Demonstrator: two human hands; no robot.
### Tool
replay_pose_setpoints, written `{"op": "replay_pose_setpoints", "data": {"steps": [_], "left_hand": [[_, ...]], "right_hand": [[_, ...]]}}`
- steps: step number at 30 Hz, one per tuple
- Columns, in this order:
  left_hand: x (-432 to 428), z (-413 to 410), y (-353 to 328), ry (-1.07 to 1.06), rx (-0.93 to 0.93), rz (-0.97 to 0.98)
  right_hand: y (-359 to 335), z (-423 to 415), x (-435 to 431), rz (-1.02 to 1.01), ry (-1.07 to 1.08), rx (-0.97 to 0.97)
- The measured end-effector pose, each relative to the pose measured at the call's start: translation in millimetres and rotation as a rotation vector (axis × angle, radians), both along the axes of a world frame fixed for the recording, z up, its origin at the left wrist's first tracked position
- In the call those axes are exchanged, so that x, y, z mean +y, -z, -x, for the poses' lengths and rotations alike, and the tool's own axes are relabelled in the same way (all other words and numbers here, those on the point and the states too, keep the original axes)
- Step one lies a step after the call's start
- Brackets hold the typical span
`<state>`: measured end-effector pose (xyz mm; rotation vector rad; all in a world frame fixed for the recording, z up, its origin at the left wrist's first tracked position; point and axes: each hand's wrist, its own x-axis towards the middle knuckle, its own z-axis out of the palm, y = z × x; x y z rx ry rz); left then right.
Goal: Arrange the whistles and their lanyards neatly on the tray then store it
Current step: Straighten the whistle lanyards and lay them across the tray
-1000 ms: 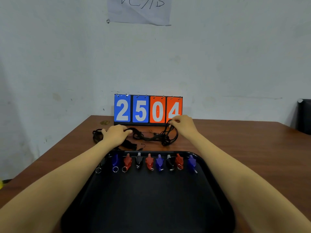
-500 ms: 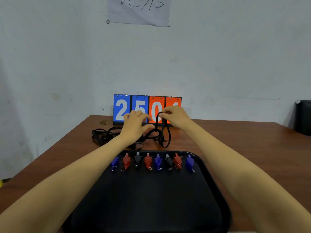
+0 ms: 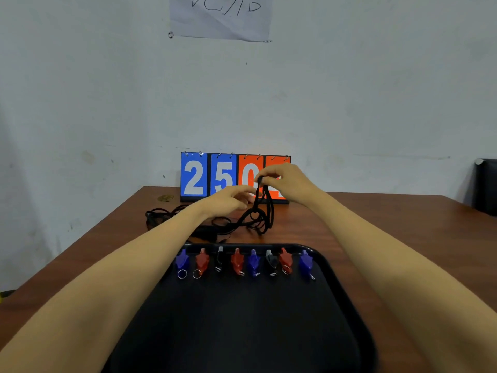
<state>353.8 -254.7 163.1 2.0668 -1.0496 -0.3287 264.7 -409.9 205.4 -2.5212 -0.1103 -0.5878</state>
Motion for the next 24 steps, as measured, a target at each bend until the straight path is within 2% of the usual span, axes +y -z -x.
{"op": "replay_pose_setpoints", "data": {"steps": [2,4,8,12,14,18,24], "left_hand": [[-3.2,0.9,5.7,-0.018,0.076,0.053],[-5.4,2.1,11.8,-0.018,0.036,0.009],[-3.2,-2.2,16.7,-0.101,-0.223,-0.041],[2.3,-6.5,11.6,-0.441,-0.632,0.042],[3.6,1.9,10.4,-0.517,-0.733,-0.008],[3.0,31.0,23.5,-0.514,-0.669,0.041],[-2.4,60.0,46.0,-0.589,-0.667,0.026]], "right_hand": [[1.2,0.5,-2.5,-0.01,0.016,-0.004],[2.5,1.0,-3.2,-0.013,0.024,-0.008],[3.1,0.5,-2.7,-0.046,0.028,-0.013],[-1.0,1.0,0.6,-0.078,0.036,0.013],[-3.3,0.6,3.8,-0.07,0.044,0.016],[-6.0,-2.7,10.4,-0.037,0.07,0.025],[-12.0,0.9,19.2,-0.043,0.068,0.036]]}}
